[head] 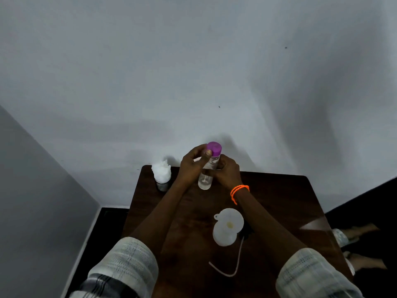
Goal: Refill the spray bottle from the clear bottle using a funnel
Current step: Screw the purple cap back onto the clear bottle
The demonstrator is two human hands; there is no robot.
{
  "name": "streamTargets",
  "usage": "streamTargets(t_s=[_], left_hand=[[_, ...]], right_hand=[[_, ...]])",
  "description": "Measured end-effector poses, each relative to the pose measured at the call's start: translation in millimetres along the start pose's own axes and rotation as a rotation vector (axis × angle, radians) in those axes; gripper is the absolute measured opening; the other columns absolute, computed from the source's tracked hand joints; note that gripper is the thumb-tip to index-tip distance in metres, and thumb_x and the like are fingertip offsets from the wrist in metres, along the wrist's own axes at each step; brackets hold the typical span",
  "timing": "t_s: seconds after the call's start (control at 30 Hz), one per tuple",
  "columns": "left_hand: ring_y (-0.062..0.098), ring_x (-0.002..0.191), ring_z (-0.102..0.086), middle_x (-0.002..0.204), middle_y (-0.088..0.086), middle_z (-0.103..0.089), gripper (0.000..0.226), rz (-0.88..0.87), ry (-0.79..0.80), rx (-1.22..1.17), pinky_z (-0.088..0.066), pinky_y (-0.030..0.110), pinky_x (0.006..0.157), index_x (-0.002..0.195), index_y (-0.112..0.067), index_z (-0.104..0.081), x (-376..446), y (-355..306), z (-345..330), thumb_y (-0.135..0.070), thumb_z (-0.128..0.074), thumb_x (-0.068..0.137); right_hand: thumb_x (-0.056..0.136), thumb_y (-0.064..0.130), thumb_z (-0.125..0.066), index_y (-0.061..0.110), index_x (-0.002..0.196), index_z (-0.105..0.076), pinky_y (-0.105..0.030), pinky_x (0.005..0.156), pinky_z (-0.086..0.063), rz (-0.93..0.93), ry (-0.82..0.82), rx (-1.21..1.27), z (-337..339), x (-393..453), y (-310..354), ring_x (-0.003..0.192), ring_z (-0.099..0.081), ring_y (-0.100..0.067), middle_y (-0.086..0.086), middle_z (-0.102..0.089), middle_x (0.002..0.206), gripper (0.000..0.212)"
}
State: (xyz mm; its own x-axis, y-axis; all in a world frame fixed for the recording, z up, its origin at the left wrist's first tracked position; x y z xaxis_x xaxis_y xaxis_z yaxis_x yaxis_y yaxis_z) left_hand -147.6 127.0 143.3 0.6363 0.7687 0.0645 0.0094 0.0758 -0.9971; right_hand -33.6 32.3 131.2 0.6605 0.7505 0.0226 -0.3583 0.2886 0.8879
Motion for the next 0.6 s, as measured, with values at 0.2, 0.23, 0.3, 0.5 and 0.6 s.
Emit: streamTargets(t_s=[0.2,0.23,0.3,0.5,0.6], left_hand=[[0.005,0.100,-0.069,0.107,-0.006,-0.075,0.052,0.210,0.010,0.156,-0.053,0.039,0.098,0.115,-0.023,-0.070,2,97,11,-0.065,-0.058,0.087],[0.000,0.097,-0.067,0.105,-0.008,-0.074,0.035,0.210,0.030,0.173,-0.053,0.035,0.096,0.112,-0.026,-0.071,0,106,12,-0.054,-0.058,0.094],[-0.010,0.095,-0.064,0.107,-0.010,-0.072,0.018,0.213,0.046,0.154,-0.050,0.027,0.092,0.115,-0.028,-0.067,0,119,12,-0.032,-0.057,0.101],[-0.006,0.101,-0.060,0.121,0.001,-0.067,0.033,0.248,0.034,0.132,-0.045,0.007,0.085,0.131,-0.006,-0.061,11,154,13,-0.020,-0.054,0.103],[-0.007,0.101,-0.063,0.119,0.002,-0.069,0.029,0.243,0.025,0.099,-0.049,0.012,0.089,0.129,-0.008,-0.062,15,164,11,-0.018,-0.053,0.103]], right_hand=[[0.061,0.022,-0.090,0.019,0.098,-0.072,-0.009,0.064,-0.046,-0.067,0.015,-0.081,-34,26,-36,0.078,-0.068,-0.005,0.007,-0.074,0.085,0.041],[0.064,0.023,-0.089,0.018,0.097,-0.072,-0.009,0.065,-0.046,-0.079,0.019,-0.085,-41,30,-42,0.078,-0.067,-0.005,0.007,-0.073,0.085,0.038],[0.067,0.026,-0.089,0.017,0.099,-0.072,-0.012,0.070,-0.049,-0.104,0.023,-0.074,-53,35,-55,0.081,-0.067,-0.007,0.005,-0.073,0.087,0.038],[0.066,0.028,-0.090,0.015,0.100,-0.072,-0.017,0.075,-0.048,-0.161,0.037,-0.111,-75,48,-81,0.086,-0.067,-0.011,-0.001,-0.075,0.094,0.040],[0.068,0.027,-0.090,0.015,0.101,-0.072,0.002,0.064,-0.037,-0.182,0.045,-0.117,-79,54,-84,0.083,-0.062,-0.006,0.001,-0.072,0.092,0.039]])
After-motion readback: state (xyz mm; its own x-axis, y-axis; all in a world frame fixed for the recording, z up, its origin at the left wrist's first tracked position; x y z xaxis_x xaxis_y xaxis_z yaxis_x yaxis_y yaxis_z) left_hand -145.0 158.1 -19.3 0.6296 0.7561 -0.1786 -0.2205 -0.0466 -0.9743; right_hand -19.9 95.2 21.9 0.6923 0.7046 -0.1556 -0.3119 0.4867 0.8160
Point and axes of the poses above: each hand's wrist, its own x-axis towards the middle knuckle, its own z-axis out of the back of the hand, y = z × x, the point moved 4 cm from there along x, towards the middle knuckle
